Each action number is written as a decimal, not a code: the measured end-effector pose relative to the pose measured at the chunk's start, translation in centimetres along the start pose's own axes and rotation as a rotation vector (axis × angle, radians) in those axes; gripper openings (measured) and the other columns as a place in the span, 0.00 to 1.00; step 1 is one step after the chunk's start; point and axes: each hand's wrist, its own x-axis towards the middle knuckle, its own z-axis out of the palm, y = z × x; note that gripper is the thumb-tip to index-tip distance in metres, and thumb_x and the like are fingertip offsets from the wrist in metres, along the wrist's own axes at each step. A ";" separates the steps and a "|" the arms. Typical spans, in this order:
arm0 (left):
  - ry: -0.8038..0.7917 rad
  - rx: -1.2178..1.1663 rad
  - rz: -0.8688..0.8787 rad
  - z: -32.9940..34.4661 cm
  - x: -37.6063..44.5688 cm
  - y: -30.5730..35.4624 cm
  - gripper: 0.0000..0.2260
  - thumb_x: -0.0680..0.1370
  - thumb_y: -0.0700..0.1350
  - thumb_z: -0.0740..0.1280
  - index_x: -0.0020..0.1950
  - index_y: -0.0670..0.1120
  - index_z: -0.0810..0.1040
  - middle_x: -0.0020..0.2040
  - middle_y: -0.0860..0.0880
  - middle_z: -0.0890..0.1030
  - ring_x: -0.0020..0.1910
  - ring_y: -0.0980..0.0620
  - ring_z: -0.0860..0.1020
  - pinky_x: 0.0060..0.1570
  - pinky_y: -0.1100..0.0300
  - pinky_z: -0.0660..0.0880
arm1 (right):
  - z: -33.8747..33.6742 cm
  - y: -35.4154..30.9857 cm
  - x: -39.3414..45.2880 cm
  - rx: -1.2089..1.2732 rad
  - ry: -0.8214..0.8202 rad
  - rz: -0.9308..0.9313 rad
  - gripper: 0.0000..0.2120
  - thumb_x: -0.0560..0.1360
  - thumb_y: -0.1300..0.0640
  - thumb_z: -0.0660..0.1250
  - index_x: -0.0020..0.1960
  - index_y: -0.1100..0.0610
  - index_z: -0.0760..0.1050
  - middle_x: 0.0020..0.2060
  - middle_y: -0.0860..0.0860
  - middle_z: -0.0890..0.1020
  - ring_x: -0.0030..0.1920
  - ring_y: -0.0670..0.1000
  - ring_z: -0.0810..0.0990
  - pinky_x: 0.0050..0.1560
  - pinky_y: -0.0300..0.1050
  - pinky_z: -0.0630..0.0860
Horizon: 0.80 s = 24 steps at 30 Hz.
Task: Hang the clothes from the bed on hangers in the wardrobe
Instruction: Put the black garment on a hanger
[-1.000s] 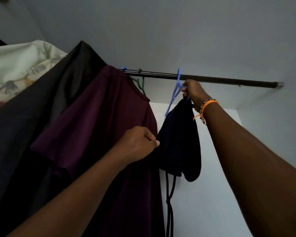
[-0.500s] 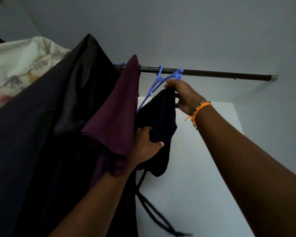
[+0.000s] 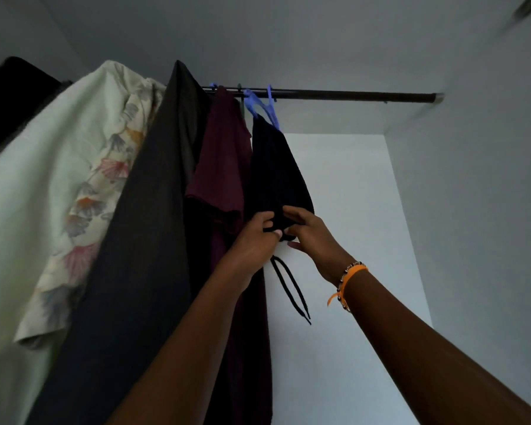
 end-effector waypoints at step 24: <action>0.288 -0.365 -0.510 -4.1 -38.8 9.9 0.08 0.80 0.40 0.59 0.53 0.45 0.78 0.49 0.46 0.82 0.52 0.49 0.80 0.53 0.59 0.77 | 3.0 -15.7 -38.4 0.357 -0.333 0.363 0.16 0.80 0.62 0.56 0.67 0.57 0.69 0.57 0.50 0.78 0.53 0.47 0.79 0.55 0.42 0.75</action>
